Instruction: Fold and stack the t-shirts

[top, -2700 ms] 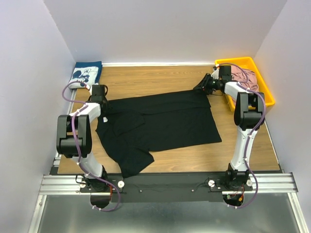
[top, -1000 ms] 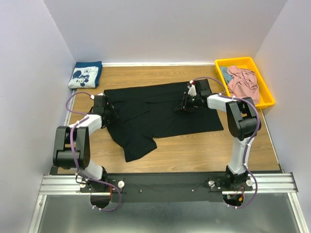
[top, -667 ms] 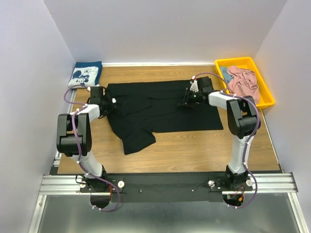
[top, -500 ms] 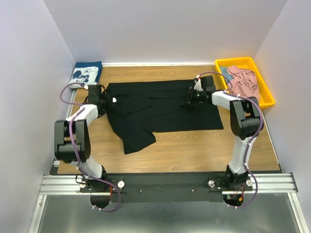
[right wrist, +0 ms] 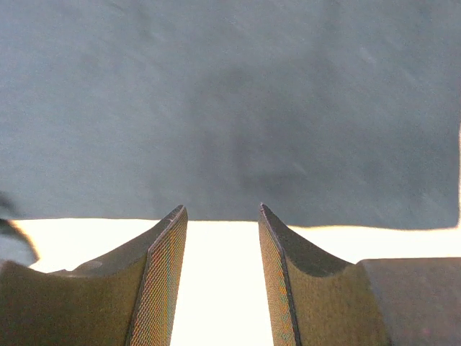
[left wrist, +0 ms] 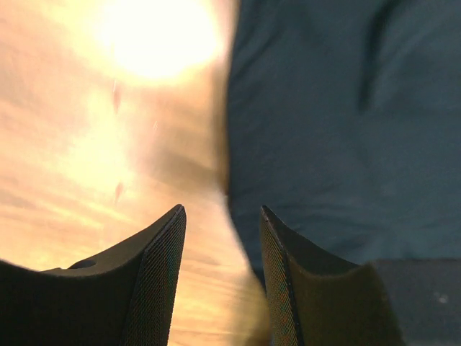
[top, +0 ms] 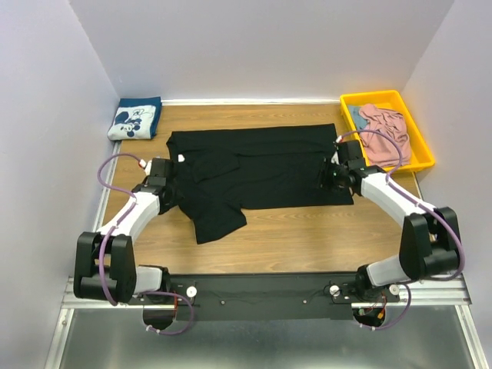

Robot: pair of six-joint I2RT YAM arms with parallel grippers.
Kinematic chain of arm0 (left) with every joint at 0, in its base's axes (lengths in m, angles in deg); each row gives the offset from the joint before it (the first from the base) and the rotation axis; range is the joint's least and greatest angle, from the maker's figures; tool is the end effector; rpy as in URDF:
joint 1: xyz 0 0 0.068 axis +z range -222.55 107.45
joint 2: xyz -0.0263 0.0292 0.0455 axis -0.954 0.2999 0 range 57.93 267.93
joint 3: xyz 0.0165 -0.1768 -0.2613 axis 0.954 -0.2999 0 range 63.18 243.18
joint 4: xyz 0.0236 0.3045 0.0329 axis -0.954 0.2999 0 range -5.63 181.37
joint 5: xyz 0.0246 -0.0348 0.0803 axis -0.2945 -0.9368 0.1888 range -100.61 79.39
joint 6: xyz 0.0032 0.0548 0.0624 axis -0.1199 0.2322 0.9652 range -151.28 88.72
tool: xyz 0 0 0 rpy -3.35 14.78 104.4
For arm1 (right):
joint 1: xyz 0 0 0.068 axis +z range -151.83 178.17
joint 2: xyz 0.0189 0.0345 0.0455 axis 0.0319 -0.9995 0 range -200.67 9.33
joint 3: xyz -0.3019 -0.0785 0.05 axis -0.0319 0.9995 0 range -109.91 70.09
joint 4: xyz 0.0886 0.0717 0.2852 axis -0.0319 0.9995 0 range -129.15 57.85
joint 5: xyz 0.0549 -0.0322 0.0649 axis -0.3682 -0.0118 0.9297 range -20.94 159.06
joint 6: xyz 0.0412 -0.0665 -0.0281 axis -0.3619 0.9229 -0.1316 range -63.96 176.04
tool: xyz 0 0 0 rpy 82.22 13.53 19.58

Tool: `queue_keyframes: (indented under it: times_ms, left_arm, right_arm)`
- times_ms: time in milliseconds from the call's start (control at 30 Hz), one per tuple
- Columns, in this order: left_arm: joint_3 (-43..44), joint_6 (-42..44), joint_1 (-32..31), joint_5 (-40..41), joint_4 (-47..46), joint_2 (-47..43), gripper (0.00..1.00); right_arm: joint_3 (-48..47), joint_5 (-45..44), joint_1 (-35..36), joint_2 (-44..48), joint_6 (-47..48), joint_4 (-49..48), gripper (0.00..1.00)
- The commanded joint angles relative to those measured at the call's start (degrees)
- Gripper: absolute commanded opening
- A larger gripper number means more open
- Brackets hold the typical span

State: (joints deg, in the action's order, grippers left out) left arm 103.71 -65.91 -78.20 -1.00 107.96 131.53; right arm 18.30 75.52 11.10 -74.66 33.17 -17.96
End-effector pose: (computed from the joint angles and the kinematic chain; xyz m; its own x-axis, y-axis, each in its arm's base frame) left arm 0.2912 -0.0166 0.1780 -0.6873 -0.4951 -0.5314 -0.4678 0.8615 -0.1977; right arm 0.3442 0.0874 0.1974 -0.8326 0.2051 -0.5145 0.0390 0.9483 0.3150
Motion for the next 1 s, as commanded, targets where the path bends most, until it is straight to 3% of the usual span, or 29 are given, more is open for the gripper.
queue_keyframes:
  times_ms: [0, 367, 600, 967]
  left_arm:
    - [-1.24, -1.49, -2.25, 2.87, 1.63, 1.89, 0.53]
    - [-1.25, -2.81, -3.75, 4.45, -2.85, 7.34, 0.45]
    - [1.04, -4.92, -4.28, 6.21, -1.80, 5.67, 0.45]
    - [1.74, -4.74, -5.25, 6.30, -0.57, 10.42, 0.41]
  right_arm:
    - [3.71, -9.17, 0.08, 4.53, 2.13, 4.56, 0.52]
    - [5.21, -8.31, 0.08, 6.20, 2.57, 5.44, 0.52]
    - [5.47, -7.34, 0.17, 6.82, 2.83, 5.53, 0.52]
    - [5.82, -7.42, 0.17, 6.46, 2.13, 5.53, 0.52]
